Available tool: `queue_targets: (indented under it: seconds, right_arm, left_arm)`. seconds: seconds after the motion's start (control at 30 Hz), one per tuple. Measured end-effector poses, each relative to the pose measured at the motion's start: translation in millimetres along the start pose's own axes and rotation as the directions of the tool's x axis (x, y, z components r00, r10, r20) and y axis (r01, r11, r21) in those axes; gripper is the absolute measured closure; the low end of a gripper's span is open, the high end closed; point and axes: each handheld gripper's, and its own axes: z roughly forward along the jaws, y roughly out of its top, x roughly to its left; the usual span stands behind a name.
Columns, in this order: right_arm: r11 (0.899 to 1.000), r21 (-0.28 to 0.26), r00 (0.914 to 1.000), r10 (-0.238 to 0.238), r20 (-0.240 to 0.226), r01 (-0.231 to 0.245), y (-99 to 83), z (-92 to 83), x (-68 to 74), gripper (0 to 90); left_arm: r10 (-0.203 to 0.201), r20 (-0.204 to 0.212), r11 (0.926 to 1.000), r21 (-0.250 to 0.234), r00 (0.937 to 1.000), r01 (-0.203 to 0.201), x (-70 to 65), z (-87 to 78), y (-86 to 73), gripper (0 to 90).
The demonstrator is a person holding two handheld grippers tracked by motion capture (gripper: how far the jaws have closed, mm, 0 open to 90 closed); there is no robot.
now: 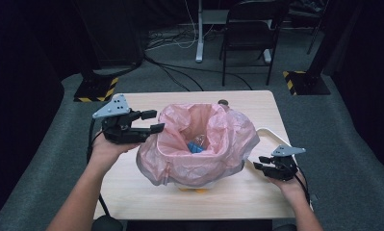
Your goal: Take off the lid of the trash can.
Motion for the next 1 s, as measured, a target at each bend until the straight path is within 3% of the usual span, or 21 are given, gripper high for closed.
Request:
queue_targets:
  seconds: [0.37, 1.0]
  right_arm:
    - [0.999, -0.029, 0.9999, -0.014, 0.007, 0.014, 6.5, -6.4, 6.0, 57.3]
    - [0.993, -0.113, 0.999, -0.043, -0.013, 0.042, 26.2, -34.6, 17.4, 54.6]
  left_arm:
    - [-0.003, -0.001, 1.0, 0.001, 1.0, 0.003, 1.6, 0.4, 0.4, 45.4]
    - [-0.011, -0.011, 0.9999, -0.004, 0.9999, 0.011, 4.8, -1.5, 1.6, 45.1]
